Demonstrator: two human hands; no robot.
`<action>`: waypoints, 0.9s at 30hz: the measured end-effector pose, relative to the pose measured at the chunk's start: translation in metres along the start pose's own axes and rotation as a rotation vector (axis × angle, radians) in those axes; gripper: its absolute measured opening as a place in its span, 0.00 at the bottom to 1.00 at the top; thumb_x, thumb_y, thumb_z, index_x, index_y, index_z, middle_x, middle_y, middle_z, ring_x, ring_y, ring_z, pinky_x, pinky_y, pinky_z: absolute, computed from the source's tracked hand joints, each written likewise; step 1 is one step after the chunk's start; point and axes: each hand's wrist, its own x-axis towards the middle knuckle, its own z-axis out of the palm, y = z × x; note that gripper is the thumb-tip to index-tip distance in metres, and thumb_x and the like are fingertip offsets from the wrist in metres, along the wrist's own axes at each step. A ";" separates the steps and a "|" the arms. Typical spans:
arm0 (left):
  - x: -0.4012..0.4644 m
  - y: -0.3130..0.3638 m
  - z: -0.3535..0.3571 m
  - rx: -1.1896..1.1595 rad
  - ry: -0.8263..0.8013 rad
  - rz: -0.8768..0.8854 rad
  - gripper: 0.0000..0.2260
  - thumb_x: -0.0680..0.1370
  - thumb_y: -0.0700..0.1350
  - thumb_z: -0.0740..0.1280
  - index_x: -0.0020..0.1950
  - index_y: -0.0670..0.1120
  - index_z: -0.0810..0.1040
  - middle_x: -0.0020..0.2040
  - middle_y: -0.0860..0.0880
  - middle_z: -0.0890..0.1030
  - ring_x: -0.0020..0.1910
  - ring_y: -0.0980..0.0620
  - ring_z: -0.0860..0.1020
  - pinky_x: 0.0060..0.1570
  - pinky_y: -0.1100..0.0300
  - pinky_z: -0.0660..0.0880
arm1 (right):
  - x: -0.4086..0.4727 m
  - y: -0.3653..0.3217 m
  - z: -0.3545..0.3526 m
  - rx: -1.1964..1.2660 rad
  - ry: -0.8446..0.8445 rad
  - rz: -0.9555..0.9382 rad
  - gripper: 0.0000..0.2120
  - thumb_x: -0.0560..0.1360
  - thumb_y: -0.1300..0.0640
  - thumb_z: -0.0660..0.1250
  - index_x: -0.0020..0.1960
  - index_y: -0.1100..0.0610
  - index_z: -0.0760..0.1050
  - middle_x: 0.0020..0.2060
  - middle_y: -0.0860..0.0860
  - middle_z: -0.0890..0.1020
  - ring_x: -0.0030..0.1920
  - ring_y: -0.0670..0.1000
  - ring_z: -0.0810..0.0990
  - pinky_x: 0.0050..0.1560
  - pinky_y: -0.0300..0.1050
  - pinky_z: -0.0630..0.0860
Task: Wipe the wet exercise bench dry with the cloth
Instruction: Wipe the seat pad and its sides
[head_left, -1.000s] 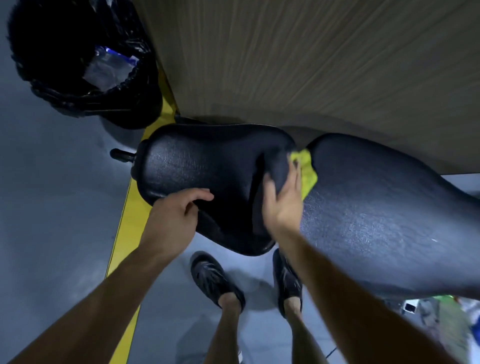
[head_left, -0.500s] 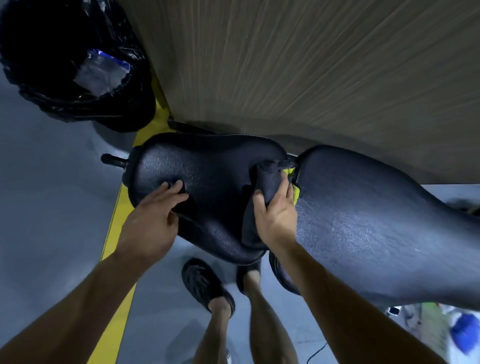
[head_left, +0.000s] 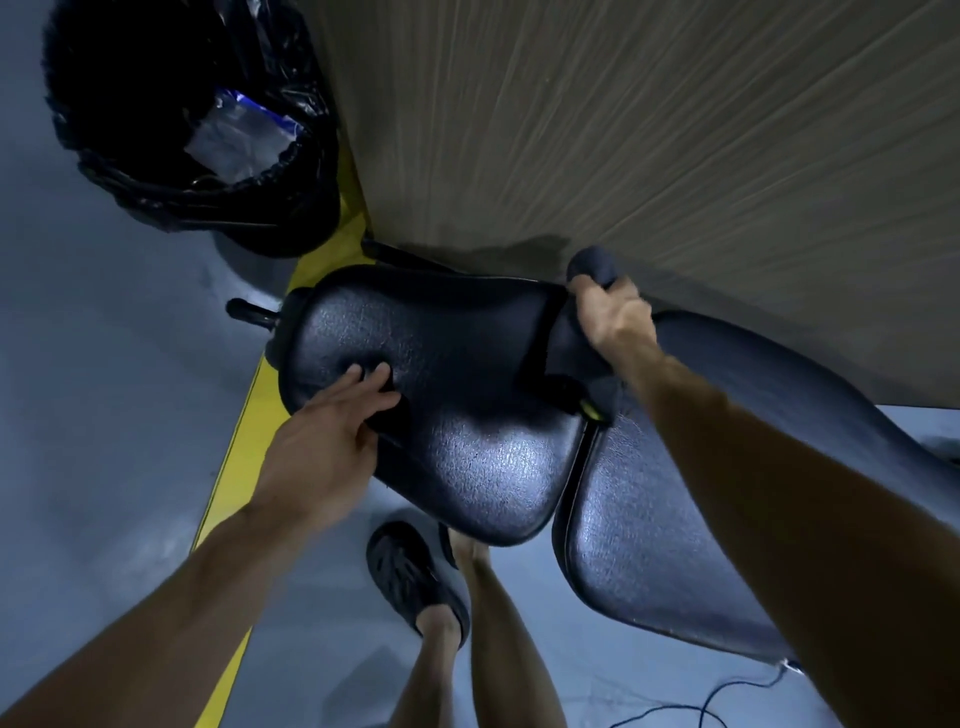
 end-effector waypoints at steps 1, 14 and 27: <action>0.000 0.001 0.000 -0.007 -0.005 -0.008 0.23 0.76 0.34 0.61 0.68 0.52 0.77 0.72 0.65 0.63 0.77 0.59 0.60 0.73 0.60 0.58 | 0.002 -0.005 -0.002 0.019 -0.041 -0.043 0.29 0.75 0.40 0.65 0.70 0.56 0.72 0.67 0.61 0.77 0.67 0.61 0.75 0.69 0.51 0.70; 0.000 0.004 -0.014 -0.159 -0.139 -0.057 0.22 0.80 0.35 0.59 0.67 0.56 0.76 0.75 0.66 0.59 0.75 0.68 0.50 0.77 0.60 0.54 | 0.007 -0.059 0.023 -0.349 -0.235 -0.226 0.29 0.73 0.39 0.66 0.70 0.52 0.74 0.66 0.59 0.78 0.65 0.61 0.77 0.62 0.49 0.73; -0.001 0.001 -0.012 -0.197 -0.153 -0.062 0.22 0.81 0.36 0.58 0.71 0.56 0.72 0.78 0.65 0.55 0.77 0.66 0.45 0.78 0.62 0.45 | 0.000 -0.015 0.013 -0.514 -0.157 -0.720 0.27 0.73 0.36 0.59 0.66 0.48 0.70 0.56 0.57 0.83 0.57 0.63 0.81 0.56 0.51 0.73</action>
